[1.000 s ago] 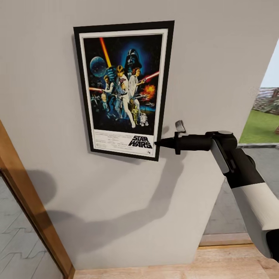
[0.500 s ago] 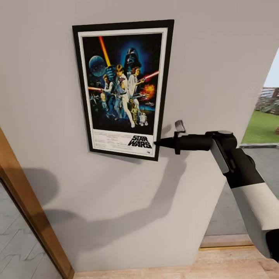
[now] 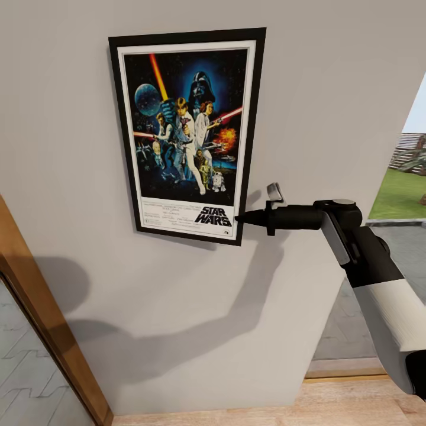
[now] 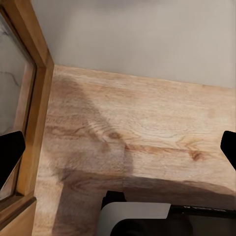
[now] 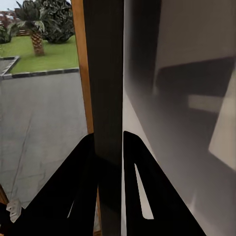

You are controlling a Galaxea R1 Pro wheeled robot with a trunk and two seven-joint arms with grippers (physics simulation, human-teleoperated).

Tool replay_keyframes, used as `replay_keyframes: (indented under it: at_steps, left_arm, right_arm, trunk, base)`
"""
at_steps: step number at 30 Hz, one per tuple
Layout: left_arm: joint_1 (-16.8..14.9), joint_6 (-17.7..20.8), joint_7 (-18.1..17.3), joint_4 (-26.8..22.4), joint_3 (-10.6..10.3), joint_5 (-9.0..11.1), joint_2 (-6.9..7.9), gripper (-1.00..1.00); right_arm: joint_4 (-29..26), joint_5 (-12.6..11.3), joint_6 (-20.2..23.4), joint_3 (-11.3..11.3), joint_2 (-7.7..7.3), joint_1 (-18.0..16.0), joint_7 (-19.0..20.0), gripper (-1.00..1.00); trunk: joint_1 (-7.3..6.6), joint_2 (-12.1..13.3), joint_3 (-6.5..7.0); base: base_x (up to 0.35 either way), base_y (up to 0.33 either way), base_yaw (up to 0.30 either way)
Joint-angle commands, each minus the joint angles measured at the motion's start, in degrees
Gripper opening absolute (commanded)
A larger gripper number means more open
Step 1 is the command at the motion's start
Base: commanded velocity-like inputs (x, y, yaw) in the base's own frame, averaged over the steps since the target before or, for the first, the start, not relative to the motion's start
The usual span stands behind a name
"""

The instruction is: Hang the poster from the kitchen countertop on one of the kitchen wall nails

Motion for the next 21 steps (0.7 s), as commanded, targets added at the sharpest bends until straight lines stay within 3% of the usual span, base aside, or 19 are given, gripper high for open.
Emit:
replay_keyframes:
  at_steps: [1, 8, 17, 18, 21]
  left_arm:
    - [0.0, 0.1, -0.4, -0.1, 0.1, 0.4, -0.01, 1.00]
    - [0.0, 0.0, -0.4, -0.1, 0.2, 0.6, 0.31, 1.00]
    - [0.0, 0.0, -0.4, 0.0, 0.2, 0.6, 0.34, 1.00]
    - [0.0, 0.0, -0.4, 0.0, 0.2, 0.6, 0.34, 1.00]
    - [0.0, 0.0, -0.4, 0.0, 0.2, 0.6, 0.34, 1.00]
  right_arm:
    - [0.0, -0.5, 0.5, 0.1, -0.06, -0.1, -0.1, -1.00]
    - [0.1, -0.5, 0.4, 0.2, -0.07, 0.1, -0.1, -1.00]
    - [0.1, -0.5, 0.4, 0.1, -0.07, 0.1, -0.1, -1.00]
    - [0.1, -0.5, 0.4, 0.1, -0.07, 0.1, -0.1, 1.00]
    - [0.1, -0.5, 0.4, 0.1, -0.07, 0.1, -0.1, 1.00]
  trunk:
    - [0.04, -0.1, -0.12]
    - [0.04, -0.1, -0.12]
    - [0.04, -0.1, -0.12]
    - [0.04, -0.1, -0.12]
    - [0.04, -0.1, -0.12]
  base:
    - [0.000, 0.000, 0.000]
    - [0.017, 0.000, 0.000]
    - [0.135, 0.000, 0.000]
    - [0.034, 0.000, 0.000]
    - [0.018, 0.000, 0.000]
